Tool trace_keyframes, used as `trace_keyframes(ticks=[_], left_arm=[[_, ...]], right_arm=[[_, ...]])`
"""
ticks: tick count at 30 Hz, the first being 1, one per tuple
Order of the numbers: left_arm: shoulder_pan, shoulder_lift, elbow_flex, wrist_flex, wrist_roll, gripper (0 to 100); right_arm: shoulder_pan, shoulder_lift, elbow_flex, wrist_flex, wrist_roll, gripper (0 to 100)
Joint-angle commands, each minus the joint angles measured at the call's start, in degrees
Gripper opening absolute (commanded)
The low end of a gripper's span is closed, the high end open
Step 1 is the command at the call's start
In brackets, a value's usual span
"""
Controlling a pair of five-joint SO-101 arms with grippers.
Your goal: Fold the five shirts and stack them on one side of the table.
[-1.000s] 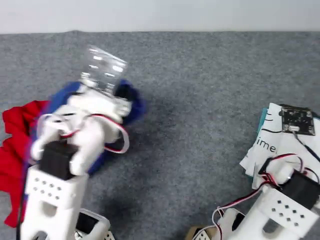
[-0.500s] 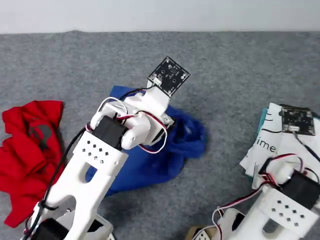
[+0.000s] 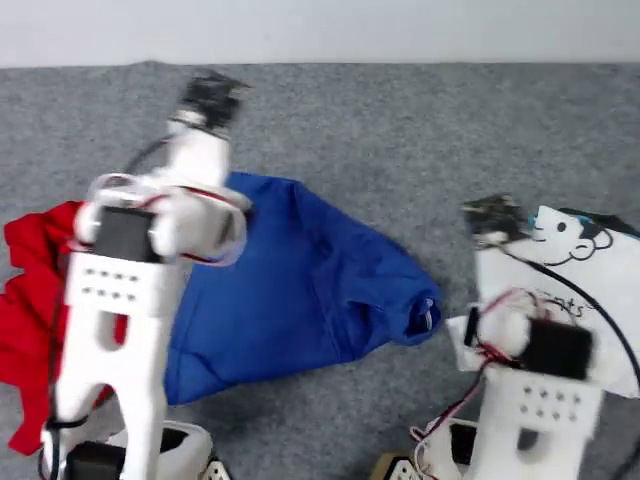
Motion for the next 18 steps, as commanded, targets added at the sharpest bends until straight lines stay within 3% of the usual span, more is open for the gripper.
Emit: trace_keyframes(ticks=[1,8,18], left_arm=[[-10.02,0.0,-2.33,4.75,-1.14,18],[-21.19,0.0,-2.15,12.48,-5.36,18],[-28.22,0.09,4.53,7.82,-7.91,18]], right_arm=[[-7.43,7.6,-1.85,2.24,-0.62,1.8],[-25.27,19.03,-11.16,2.33,-0.62,1.7],[-45.14,29.85,-12.13,2.33,-0.7,1.4]])
